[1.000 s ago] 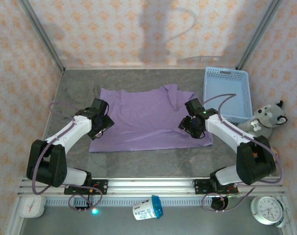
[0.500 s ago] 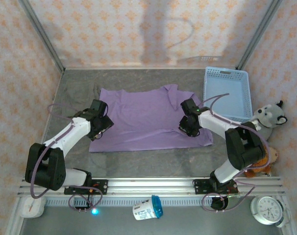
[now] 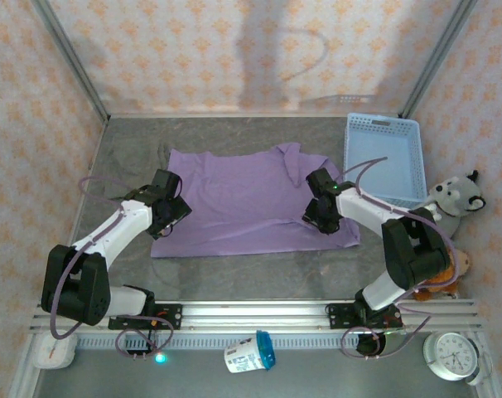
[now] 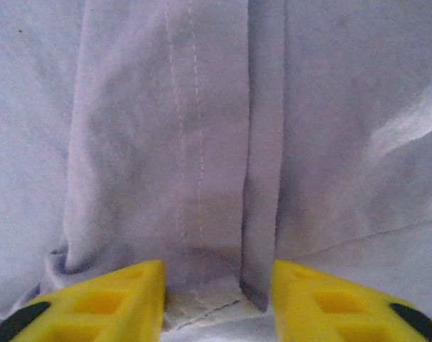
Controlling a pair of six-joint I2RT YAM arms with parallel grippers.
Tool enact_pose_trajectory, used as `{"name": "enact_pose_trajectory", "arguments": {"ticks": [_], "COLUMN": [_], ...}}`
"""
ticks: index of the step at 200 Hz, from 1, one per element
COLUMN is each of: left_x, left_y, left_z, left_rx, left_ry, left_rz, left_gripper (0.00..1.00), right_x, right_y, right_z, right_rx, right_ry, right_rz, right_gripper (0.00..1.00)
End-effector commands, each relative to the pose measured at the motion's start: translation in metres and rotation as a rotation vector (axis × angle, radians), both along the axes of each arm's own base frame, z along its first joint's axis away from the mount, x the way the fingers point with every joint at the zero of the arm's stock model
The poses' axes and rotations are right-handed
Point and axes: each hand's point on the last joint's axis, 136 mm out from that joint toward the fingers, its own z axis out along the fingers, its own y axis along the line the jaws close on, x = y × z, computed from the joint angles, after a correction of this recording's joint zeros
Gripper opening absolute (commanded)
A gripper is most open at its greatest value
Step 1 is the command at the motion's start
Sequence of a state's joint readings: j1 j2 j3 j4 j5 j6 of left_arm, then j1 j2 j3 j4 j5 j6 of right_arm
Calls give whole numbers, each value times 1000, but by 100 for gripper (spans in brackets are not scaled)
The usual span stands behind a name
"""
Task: Fold and stack the mixed laundry pile
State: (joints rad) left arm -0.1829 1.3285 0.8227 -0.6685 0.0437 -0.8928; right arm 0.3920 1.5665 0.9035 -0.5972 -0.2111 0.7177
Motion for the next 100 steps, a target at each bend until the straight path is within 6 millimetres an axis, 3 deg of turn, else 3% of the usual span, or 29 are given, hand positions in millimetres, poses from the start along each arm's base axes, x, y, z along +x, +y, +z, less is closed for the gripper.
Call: {"name": "enact_pose_trajectory", "arguments": {"ticks": [1,22,47,73,100], "left_x": [0,-1,-5,-10,-13], "left_y": [8,8,10,13,13], "left_z": [4,3,1,-4,-7], "left_rx": [30,30,37,48,49], "left_ry": [1,2,9,23,32], "left_rz": [25,29,35,40,44], "left_gripper": [85,85,85,85,85], "right_x": [8,14,27,48,80], "right_y": [5,7,9,12,21], "right_z": [2,5,23,44,46], "right_rx": [23,18,11,-8,-14], "right_ry": [-37,-44,-79,-128,-136], "right_rz": [-7,2,21,49,82], "right_gripper": [35,21,8,6,6]}}
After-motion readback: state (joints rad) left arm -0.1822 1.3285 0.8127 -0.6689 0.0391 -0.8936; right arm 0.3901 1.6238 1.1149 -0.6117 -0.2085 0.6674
